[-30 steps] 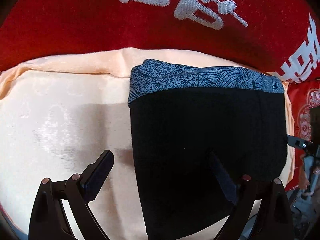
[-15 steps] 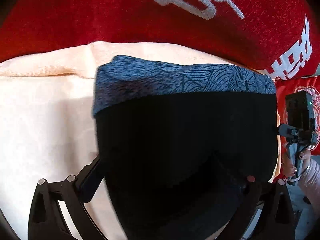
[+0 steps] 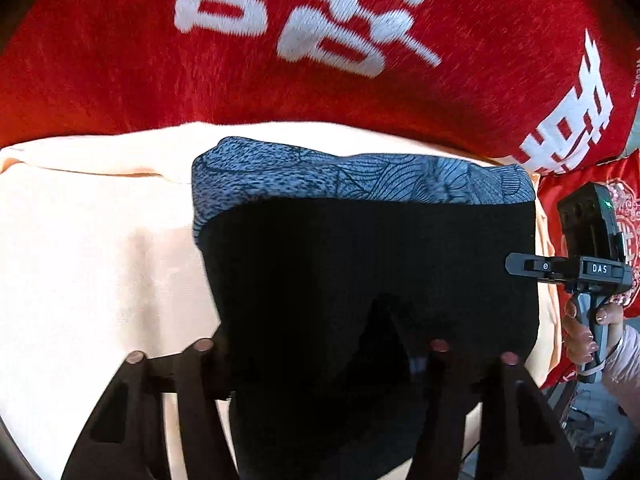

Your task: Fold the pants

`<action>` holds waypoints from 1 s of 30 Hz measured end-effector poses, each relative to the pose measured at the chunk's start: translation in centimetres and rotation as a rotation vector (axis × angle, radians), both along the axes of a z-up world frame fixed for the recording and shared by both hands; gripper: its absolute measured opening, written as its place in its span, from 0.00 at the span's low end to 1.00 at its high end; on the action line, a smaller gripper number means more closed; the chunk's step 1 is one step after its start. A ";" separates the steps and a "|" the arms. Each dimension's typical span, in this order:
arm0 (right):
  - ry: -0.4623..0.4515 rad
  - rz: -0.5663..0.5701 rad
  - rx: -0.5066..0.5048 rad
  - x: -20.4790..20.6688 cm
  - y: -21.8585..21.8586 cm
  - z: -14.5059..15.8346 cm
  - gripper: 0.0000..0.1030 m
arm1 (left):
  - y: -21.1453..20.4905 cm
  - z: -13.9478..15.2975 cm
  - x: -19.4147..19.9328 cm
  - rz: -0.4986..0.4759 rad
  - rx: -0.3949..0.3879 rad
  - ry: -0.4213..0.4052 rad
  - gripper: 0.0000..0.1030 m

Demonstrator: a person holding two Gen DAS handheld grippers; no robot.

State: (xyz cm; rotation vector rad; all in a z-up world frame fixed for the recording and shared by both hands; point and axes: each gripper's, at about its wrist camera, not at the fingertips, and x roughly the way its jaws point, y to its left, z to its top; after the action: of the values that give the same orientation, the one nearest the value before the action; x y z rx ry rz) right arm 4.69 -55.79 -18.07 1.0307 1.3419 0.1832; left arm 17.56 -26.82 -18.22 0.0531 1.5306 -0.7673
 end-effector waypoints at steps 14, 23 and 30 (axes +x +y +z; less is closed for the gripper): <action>-0.025 -0.020 0.136 -4.0 2.1 4.3 0.41 | 2.3 5.7 -4.7 0.044 0.006 0.024 0.53; 0.010 -0.063 0.210 -10.4 6.1 3.7 0.41 | 5.9 7.3 -9.6 0.038 0.052 0.042 0.53; 0.038 -0.068 0.141 -13.8 8.0 1.0 0.43 | 8.4 3.6 -12.6 -0.038 0.066 0.045 0.53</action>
State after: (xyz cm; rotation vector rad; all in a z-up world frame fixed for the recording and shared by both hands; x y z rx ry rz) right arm -9.07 -47.76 -17.11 1.2021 1.3410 0.2100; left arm 4.97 -18.47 -14.63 0.1146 1.6010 -0.7523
